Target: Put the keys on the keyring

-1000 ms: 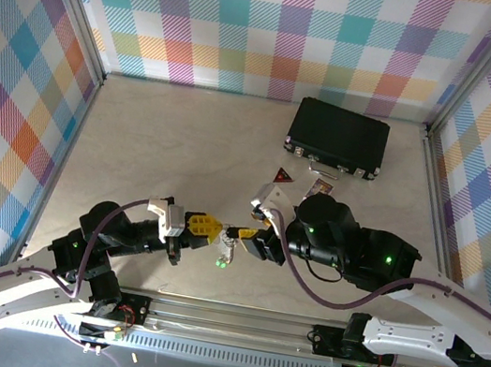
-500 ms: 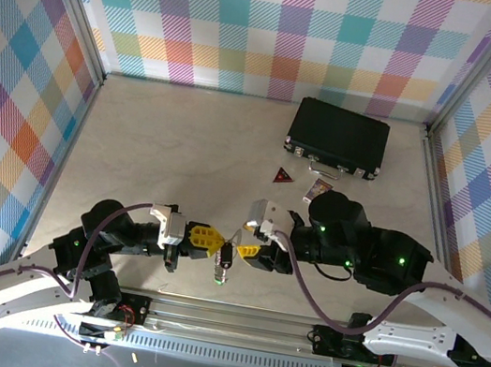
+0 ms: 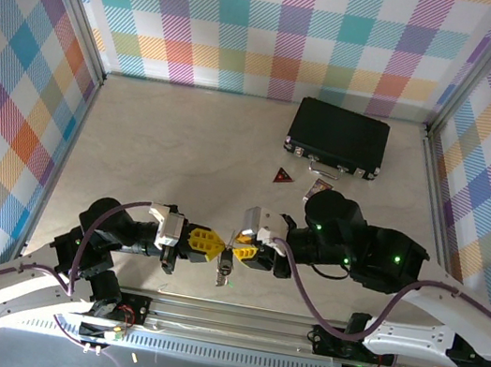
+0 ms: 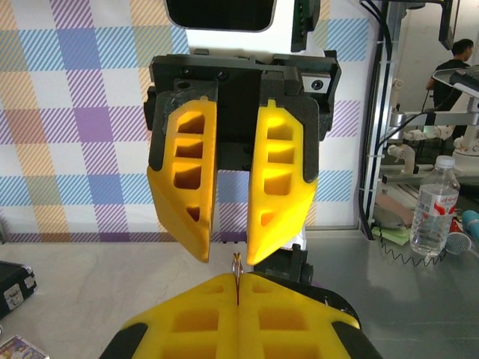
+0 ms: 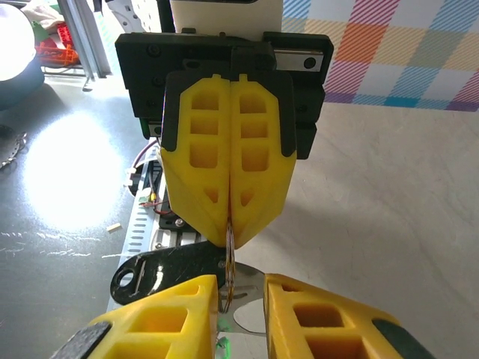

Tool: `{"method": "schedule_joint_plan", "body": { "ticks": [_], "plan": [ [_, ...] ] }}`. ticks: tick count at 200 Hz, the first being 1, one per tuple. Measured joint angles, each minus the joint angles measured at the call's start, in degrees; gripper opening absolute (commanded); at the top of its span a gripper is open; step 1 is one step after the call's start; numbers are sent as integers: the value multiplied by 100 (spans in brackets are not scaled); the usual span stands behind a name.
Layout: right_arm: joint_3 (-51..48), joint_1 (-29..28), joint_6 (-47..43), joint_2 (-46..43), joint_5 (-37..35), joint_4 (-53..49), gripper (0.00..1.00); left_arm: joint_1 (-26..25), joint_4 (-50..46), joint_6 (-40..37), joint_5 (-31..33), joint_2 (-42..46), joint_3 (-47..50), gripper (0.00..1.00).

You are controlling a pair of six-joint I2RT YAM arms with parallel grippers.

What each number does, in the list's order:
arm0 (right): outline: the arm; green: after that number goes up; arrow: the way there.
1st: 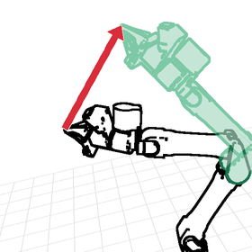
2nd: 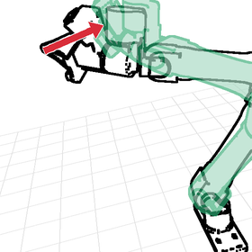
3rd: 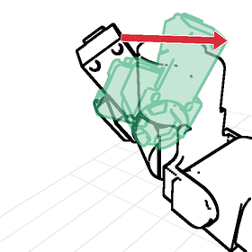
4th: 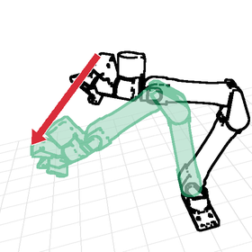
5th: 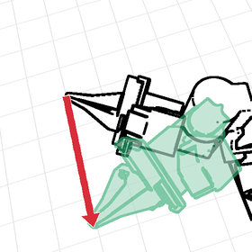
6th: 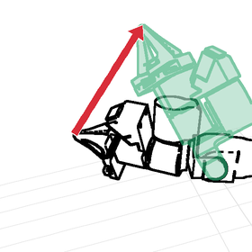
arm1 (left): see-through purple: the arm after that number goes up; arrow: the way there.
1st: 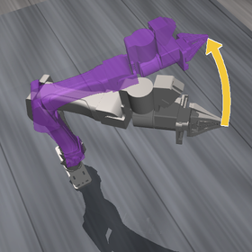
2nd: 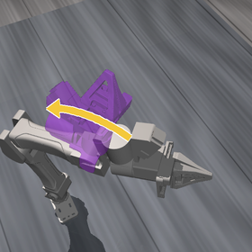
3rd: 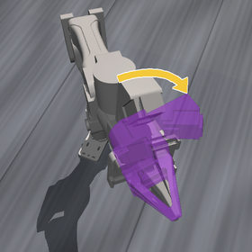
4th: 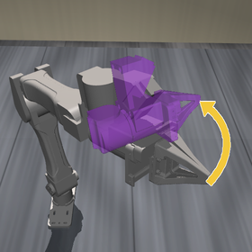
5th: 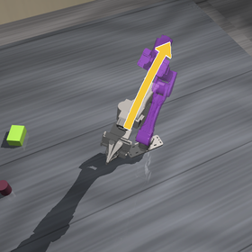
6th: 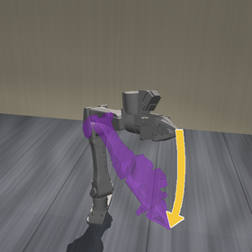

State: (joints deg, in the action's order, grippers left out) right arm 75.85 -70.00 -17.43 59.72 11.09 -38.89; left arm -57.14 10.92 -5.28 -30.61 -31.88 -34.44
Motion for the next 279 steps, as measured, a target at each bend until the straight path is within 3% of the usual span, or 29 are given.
{"method": "schedule_joint_plan", "body": {
  "ticks": [27, 70, 100, 120, 166, 279],
  "plan": [
    [0, 0, -2, 109, 61, 31, 22, 0, 20, 17, 0, 0, 0, 0],
    [0, 0, -9, 164, 101, 22, 0, 0, 17, 17, 9, 2, 0, 0],
    [63, 0, -136, 240, 7, -120, 0, 0, -245, -120, 151, 7, -44, 0],
    [404, 0, -326, 509, -125, -555, 0, 0, -887, -411, 334, -2, -299, 12],
    [1274, -33, -820, 1161, -273, -1609, 0, 0, -2291, -1064, 518, -455, -1172, 20],
    [1650, -59, -1071, 1469, -308, -2339, 0, 0, -2741, -1346, 350, -706, -1237, 16]
  ]
}}
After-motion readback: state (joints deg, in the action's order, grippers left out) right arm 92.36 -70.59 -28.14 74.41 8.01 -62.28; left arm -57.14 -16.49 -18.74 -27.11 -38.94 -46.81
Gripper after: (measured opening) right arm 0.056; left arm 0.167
